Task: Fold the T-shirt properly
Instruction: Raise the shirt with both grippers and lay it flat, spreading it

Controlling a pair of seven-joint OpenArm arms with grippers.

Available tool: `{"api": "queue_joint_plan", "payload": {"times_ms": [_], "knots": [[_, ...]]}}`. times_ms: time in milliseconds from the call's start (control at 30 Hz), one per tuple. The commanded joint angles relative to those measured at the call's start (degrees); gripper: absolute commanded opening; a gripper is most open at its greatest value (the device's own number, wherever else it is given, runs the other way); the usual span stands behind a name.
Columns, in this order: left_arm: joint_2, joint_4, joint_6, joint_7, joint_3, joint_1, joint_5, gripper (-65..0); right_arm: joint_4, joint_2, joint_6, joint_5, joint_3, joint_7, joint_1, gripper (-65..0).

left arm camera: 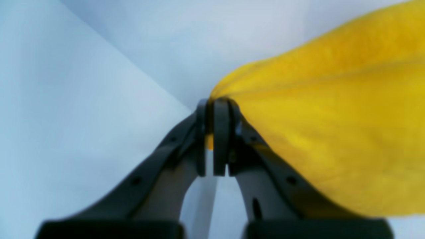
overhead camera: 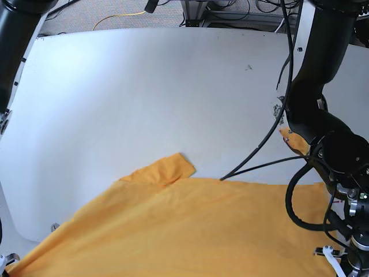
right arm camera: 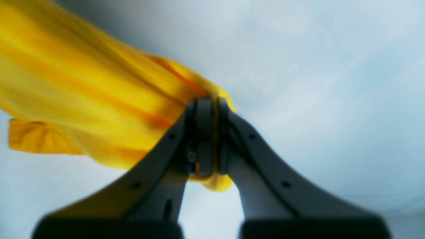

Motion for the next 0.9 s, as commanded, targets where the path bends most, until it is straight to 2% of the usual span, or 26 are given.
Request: {"api": "queue_joint_plan", "payload": {"times_ms": [0,200,367,533,800,867], "knots": [[0.0,1.75,0.4,-0.92,0.21,0.55,0.15,-65.0,0.59,2.02,-0.1,0.49,2.41,0.79,1.56,-65.0],[2.64,2.81,0.4,-1.0,0.03,8.99,0.15,-65.0,0.85,2.37,-0.1,0.93,9.0,0.44,-9.52,-65.0],[2.99,4.21,0.4,-1.09,0.21,16.02,0.15,-65.0,0.85,1.93,-0.1,0.93,15.86,0.44,-19.19,-65.0],[4.75,5.45,0.4,-1.18,0.03,24.11,0.07,-65.0,0.85,0.7,-0.1,4.53,21.66,0.44,-28.86,-65.0],[4.93,6.68,0.4,-1.18,0.12,37.12,0.07,-65.0,0.85,0.17,-0.1,9.46,28.34,0.44,-44.16,-65.0],[4.93,6.76,0.4,-1.18,0.03,39.93,0.07,-65.0,0.85,-0.8,-0.1,10.6,29.75,0.44,-47.41,-65.0]]}}
